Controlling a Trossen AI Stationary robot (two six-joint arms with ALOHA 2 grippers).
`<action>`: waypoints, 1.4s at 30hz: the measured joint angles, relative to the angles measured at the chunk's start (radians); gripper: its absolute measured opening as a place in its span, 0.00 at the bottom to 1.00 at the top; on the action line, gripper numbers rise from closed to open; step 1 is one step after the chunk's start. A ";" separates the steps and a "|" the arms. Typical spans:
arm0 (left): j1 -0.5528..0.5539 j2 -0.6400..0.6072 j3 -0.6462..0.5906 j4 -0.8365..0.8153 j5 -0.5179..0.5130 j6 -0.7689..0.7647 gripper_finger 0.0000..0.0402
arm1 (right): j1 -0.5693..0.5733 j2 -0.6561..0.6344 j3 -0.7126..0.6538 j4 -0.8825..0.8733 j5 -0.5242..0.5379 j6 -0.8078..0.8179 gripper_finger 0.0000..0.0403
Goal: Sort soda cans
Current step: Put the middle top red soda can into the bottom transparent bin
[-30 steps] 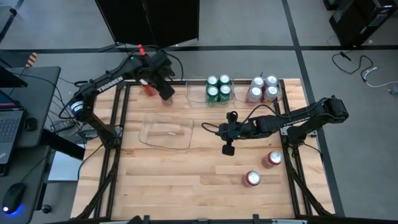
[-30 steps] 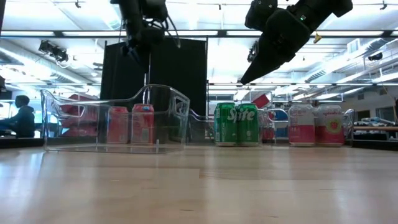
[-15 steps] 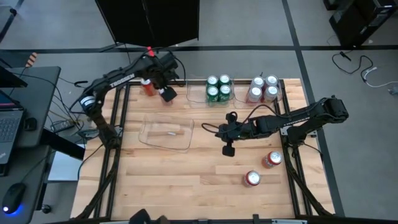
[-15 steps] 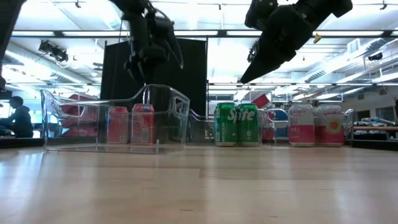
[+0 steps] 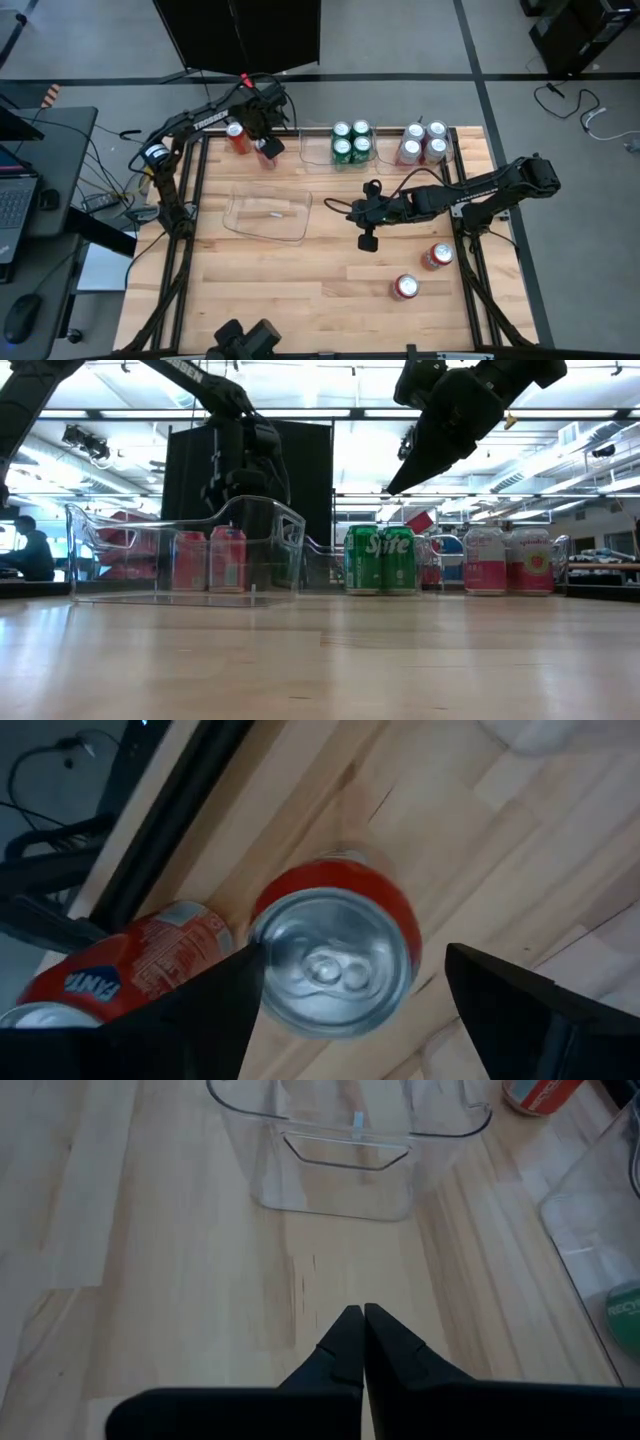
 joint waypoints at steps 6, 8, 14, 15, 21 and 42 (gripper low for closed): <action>-0.001 0.009 0.011 -0.029 -0.019 0.013 0.78 | 0.000 0.000 0.000 -0.002 0.000 0.000 0.00; -0.004 0.010 0.026 -0.050 -0.010 0.013 0.78 | 0.000 0.000 0.000 -0.002 0.000 -0.001 0.00; -0.017 0.011 0.085 -0.079 -0.014 0.007 0.78 | 0.000 0.000 0.000 -0.002 0.000 -0.001 0.00; -0.019 0.011 0.085 -0.080 -0.016 0.004 0.78 | 0.000 0.000 0.000 -0.002 0.000 -0.001 0.00; -0.007 0.014 0.055 -0.076 -0.013 -0.011 0.78 | 0.000 0.000 0.000 -0.003 0.000 -0.001 0.00; 0.005 0.011 -0.048 0.100 0.053 0.019 0.74 | 0.000 0.000 0.000 -0.003 0.000 -0.001 0.00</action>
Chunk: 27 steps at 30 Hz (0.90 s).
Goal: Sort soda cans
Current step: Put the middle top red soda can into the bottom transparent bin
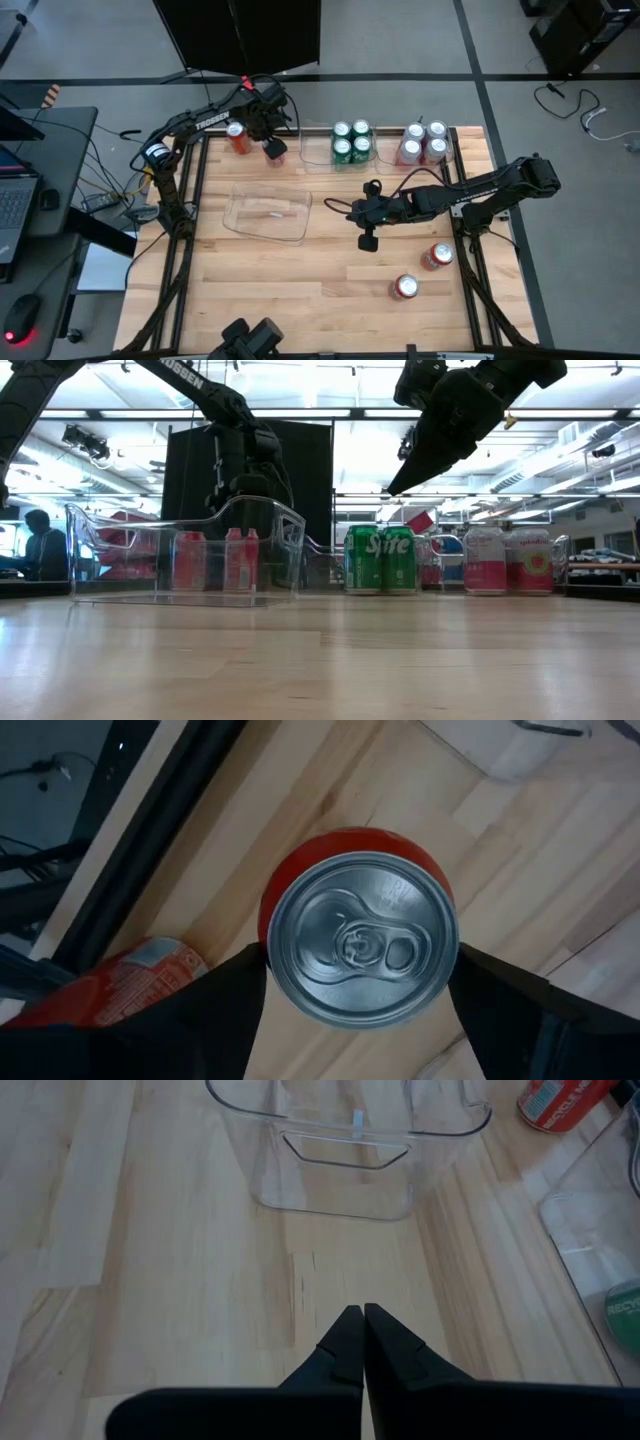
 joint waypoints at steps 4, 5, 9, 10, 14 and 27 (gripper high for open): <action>0.000 0.000 0.002 -0.002 0.000 0.026 0.64 | 0.000 0.000 0.000 0.000 0.000 0.000 0.00; 0.000 0.000 0.005 -0.006 -0.001 0.027 0.62 | 0.000 0.000 0.000 0.000 0.000 0.000 0.00; -0.004 0.008 0.044 -0.048 -0.011 0.046 0.55 | 0.000 0.000 0.000 0.000 0.000 0.000 0.00; -0.007 0.011 0.057 -0.059 -0.017 0.048 0.54 | 0.000 0.000 0.000 0.000 0.000 0.000 0.00; -0.027 0.007 0.125 -0.114 -0.030 0.051 0.53 | 0.000 0.000 0.000 0.000 0.000 0.000 0.00; -0.120 0.002 0.365 -0.274 -0.048 0.050 0.15 | 0.000 0.000 0.000 -0.002 0.000 -0.006 0.00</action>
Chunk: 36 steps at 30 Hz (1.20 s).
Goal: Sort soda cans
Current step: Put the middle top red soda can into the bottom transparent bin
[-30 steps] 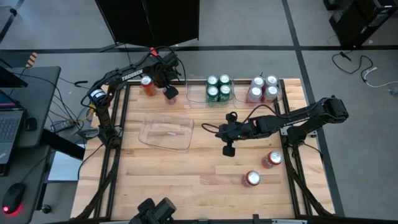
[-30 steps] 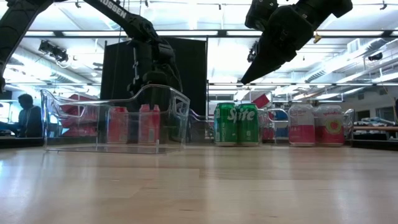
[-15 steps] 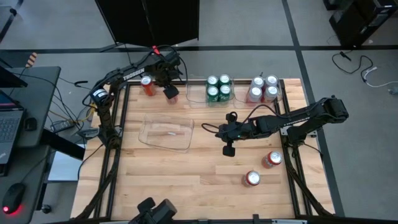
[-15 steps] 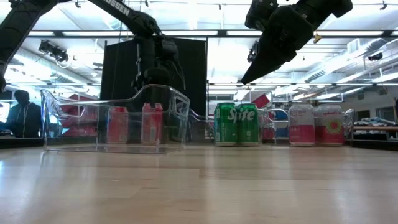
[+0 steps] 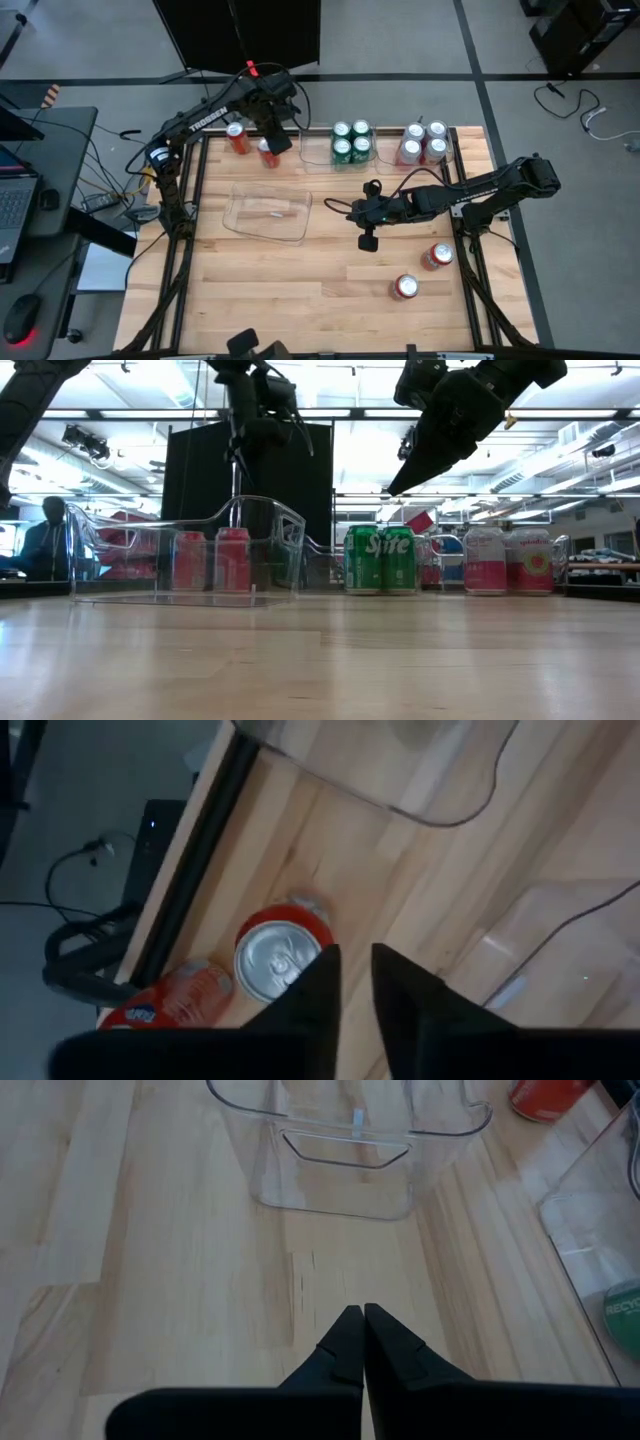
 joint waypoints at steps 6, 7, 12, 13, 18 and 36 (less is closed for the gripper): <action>0.001 0.000 -0.006 -0.049 -0.045 -0.037 0.03 | 0.000 0.000 0.000 0.000 0.000 -0.001 0.00; 0.002 0.000 -0.007 -0.050 -0.077 -0.062 0.02 | 0.000 0.000 0.000 0.001 0.000 -0.002 0.00; 0.004 0.000 -0.008 -0.043 -0.202 -0.081 0.02 | 0.000 0.000 0.000 0.001 0.000 -0.001 0.00; 0.004 0.000 -0.008 -0.044 -0.194 -0.074 0.03 | 0.000 0.000 0.000 0.001 0.000 0.001 0.00; -0.002 0.000 -0.008 -0.088 -0.151 -0.058 0.18 | 0.000 0.000 0.000 0.001 0.000 0.003 0.00; 0.058 0.085 -0.008 -0.062 -0.022 -0.082 0.77 | 0.000 0.000 0.000 -0.007 -0.032 0.007 0.00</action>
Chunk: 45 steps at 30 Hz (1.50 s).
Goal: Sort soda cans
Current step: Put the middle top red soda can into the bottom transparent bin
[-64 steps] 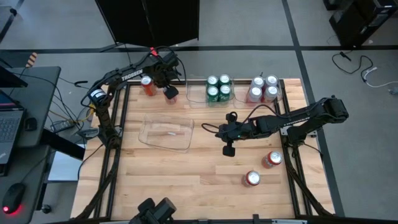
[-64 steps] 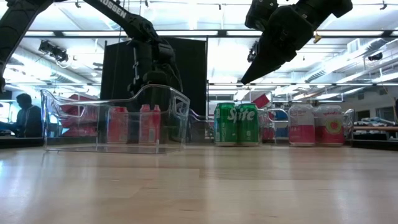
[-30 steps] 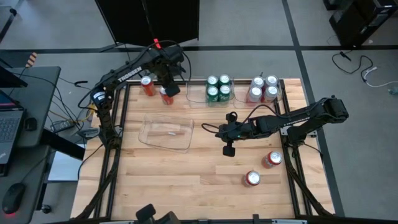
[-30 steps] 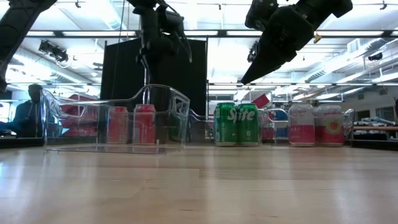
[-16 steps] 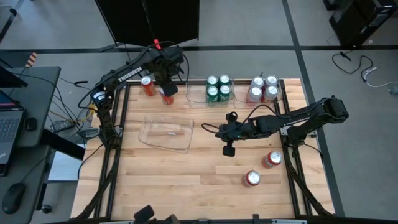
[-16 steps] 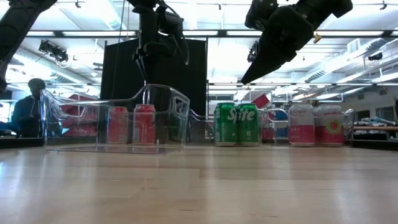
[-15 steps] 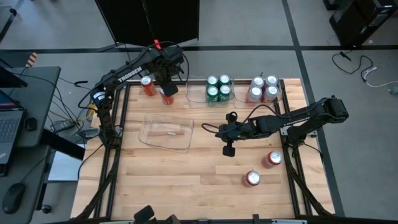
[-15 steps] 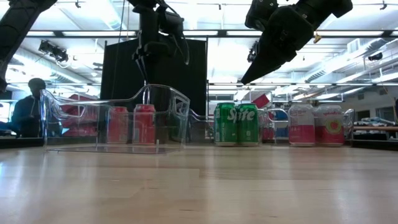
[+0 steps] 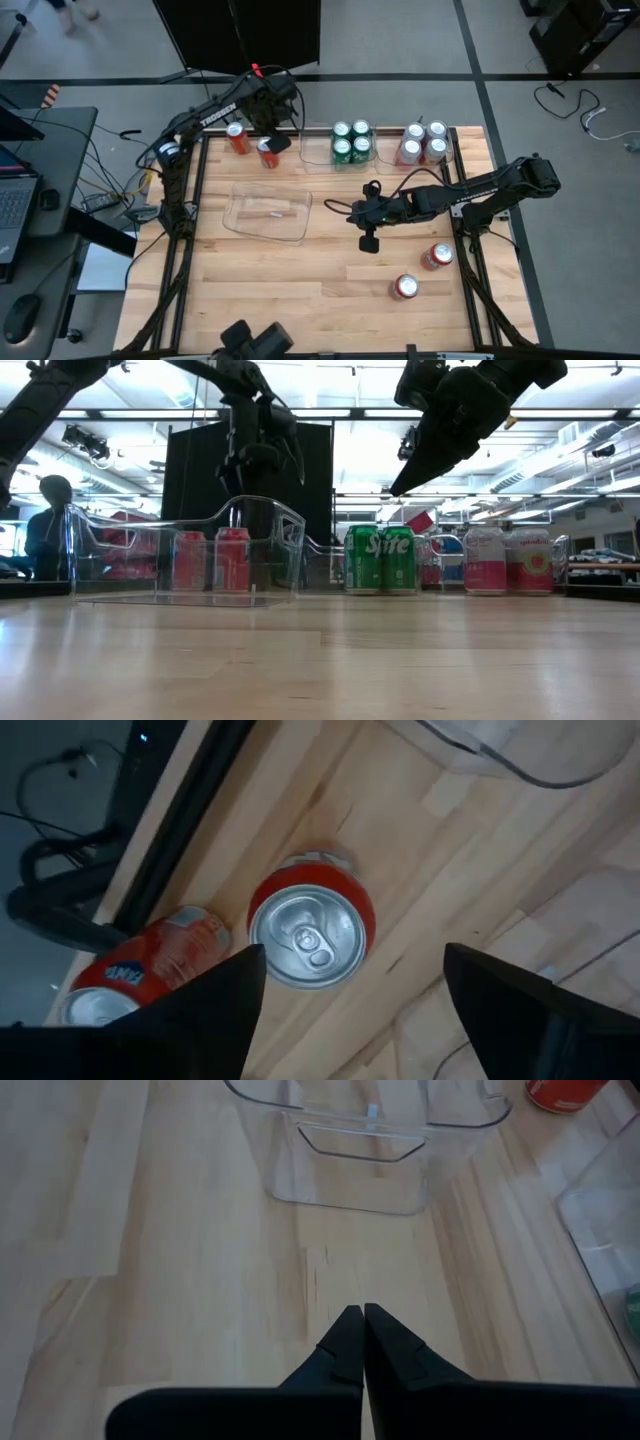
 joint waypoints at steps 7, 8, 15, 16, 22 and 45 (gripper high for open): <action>0.055 0.041 0.000 0.000 0.027 0.005 0.77 | 0.000 0.000 0.000 -0.002 0.000 -0.001 0.00; 0.059 0.046 0.000 0.000 0.036 0.004 0.77 | 0.000 0.000 0.000 -0.003 0.000 -0.001 0.00; 0.064 0.069 -0.016 0.011 0.049 0.002 0.77 | 0.000 0.000 0.000 -0.013 -0.001 -0.001 0.00; 0.064 0.069 -0.030 0.016 0.051 0.002 0.77 | 0.000 0.000 0.000 -0.013 -0.001 -0.001 0.00; 0.065 0.060 -0.152 0.060 0.046 0.005 0.77 | 0.000 0.000 0.000 -0.014 -0.002 -0.002 0.00; 0.051 0.068 -0.154 0.076 0.062 0.056 0.76 | 0.001 0.000 0.000 -0.009 -0.002 -0.002 0.00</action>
